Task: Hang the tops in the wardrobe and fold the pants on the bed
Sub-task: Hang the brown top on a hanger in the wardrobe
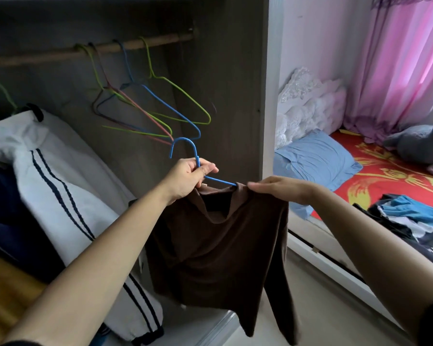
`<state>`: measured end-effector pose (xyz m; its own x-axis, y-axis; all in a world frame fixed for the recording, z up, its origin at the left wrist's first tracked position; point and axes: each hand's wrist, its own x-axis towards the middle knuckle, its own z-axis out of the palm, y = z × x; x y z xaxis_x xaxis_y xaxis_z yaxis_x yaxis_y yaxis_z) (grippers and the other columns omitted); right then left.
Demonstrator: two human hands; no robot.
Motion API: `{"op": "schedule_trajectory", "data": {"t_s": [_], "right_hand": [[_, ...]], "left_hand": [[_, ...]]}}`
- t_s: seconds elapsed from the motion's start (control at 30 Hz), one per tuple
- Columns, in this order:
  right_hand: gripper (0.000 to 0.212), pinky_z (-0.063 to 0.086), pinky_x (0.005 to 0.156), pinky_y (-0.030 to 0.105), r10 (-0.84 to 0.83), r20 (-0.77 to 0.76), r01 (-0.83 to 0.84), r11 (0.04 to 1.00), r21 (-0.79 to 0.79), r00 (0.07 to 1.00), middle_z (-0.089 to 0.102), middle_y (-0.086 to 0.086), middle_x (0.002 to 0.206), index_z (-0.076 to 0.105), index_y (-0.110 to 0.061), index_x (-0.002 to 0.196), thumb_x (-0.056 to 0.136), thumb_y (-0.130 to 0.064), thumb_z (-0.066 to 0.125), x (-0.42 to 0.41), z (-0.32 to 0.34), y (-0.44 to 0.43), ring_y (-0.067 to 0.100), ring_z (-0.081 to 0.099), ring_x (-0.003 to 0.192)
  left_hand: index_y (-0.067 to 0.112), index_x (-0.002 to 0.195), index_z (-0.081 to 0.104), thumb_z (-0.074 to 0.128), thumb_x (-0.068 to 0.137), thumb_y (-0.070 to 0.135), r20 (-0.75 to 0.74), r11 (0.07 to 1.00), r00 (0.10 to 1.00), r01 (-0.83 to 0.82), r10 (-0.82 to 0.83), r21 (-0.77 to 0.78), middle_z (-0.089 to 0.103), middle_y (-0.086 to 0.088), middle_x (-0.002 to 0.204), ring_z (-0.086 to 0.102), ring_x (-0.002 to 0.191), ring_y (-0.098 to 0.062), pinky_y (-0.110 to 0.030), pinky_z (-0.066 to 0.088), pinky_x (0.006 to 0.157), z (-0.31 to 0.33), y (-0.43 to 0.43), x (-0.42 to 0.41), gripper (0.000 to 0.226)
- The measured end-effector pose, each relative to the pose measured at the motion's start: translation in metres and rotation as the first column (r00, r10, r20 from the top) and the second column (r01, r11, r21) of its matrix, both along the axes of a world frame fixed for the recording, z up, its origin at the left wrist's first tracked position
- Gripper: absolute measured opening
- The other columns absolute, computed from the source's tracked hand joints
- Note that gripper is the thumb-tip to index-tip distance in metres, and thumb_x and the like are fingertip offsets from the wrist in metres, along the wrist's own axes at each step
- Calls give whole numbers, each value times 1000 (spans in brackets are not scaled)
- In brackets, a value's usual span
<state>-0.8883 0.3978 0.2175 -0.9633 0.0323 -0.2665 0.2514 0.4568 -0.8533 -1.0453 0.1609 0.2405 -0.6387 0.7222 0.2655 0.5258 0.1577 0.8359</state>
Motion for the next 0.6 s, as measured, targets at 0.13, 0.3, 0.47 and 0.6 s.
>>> {"op": "schedule_trajectory", "data": {"t_s": [0.13,0.3,0.47,0.6], "right_hand": [[42,52,102,46,-91,-144,91,996,-2,985,74,13,102,75,-12,97,89,-52,66,3,-6,3,28,71,102],[50,52,103,43,-127,-195,122,992,-37,973,75,10,102,77,-17,99,80,-62,72,1,-7,8,19,71,98],[57,35,116,34,7,221,28,988,-154,975,72,0,121,70,-11,120,96,-59,50,0,-9,19,16,65,117],[32,47,100,31,-39,117,65,972,-227,992,74,6,108,72,-9,106,99,-37,57,4,-11,16,19,68,105]], "left_hand": [[26,93,76,63,94,34,-10,999,1000,18,-19,-27,52,15,55,49,55,-2,-15,44,60,-4,2,-1,16],[24,95,76,61,96,32,13,995,997,73,-73,-67,56,24,55,55,54,5,-5,40,56,5,1,-1,18],[13,99,74,59,98,25,-2,994,994,105,-105,8,55,24,53,53,52,8,-2,39,55,10,1,5,19],[9,100,74,58,99,19,-26,992,992,125,-125,-28,64,24,66,60,67,9,-4,43,66,13,1,8,18]]}}
